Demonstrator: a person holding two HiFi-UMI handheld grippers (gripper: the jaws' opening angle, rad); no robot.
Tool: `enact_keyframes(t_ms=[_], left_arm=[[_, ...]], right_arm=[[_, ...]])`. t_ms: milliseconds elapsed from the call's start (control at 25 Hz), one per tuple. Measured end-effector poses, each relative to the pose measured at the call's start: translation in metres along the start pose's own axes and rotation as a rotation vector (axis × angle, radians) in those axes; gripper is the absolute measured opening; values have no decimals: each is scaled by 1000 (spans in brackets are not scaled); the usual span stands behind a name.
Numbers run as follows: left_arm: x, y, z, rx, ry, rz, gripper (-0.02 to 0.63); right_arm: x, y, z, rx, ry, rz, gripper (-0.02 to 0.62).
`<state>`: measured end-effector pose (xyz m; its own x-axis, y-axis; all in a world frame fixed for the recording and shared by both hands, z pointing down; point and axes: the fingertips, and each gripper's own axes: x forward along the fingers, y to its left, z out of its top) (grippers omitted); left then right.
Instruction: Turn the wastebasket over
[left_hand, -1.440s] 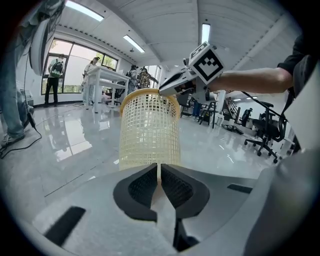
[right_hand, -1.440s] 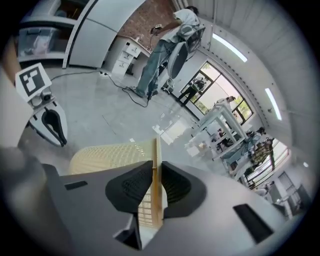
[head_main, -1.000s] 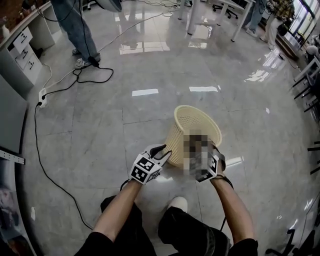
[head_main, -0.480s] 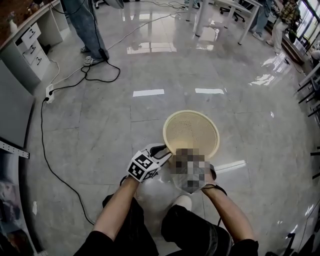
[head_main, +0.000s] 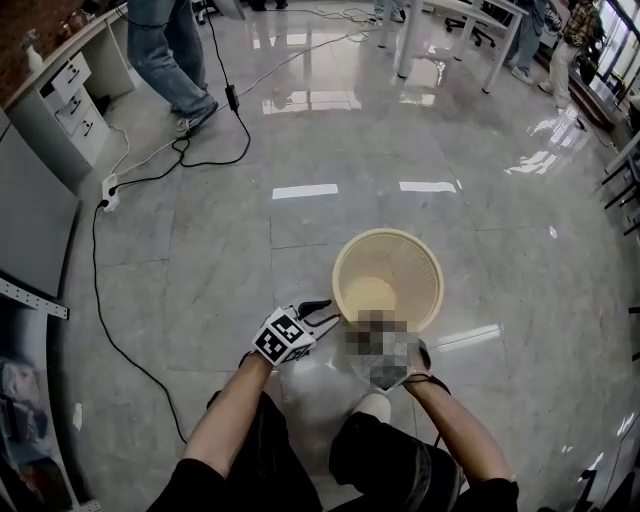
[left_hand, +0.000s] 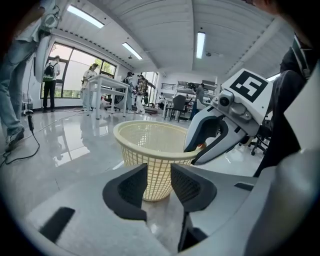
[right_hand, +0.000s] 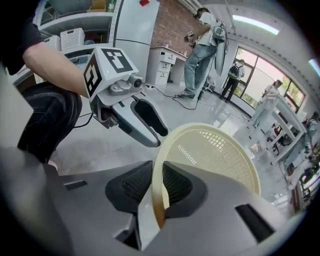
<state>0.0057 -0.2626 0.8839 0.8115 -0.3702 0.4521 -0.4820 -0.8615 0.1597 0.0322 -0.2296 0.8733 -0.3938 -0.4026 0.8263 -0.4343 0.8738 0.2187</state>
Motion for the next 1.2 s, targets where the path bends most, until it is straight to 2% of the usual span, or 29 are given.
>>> enact_keyframes(t_ms=[160, 240, 400, 520, 600, 680, 840, 1080, 1200], left_arm=[[-19, -2, 3, 147, 42, -13, 132], [-32, 2, 17, 182, 13, -5, 132], [-46, 24, 59, 89, -136, 48, 132], [-41, 23, 75, 40, -197, 51, 131], [-32, 15, 72, 57, -189, 45, 130], [-20, 5, 62, 73, -166, 38, 126], [-6, -3, 42, 51, -134, 33, 107], [-6, 1, 35, 38, -139, 55, 83], [-8, 5, 56, 37, -149, 89, 77]], right_arm=[[-9, -8, 7, 7, -37, -31, 64], [-18, -13, 13, 60, -94, -40, 64], [-29, -13, 26, 199, -216, 17, 64], [-40, -21, 29, 190, -238, -32, 63], [-44, -36, 17, 238, -220, -88, 56], [-46, -49, -1, 331, -198, -135, 29], [-52, -57, -32, 430, -177, -208, 20], [-60, -59, -47, 538, -265, -233, 20], [-77, -78, -51, 583, -292, -268, 20]])
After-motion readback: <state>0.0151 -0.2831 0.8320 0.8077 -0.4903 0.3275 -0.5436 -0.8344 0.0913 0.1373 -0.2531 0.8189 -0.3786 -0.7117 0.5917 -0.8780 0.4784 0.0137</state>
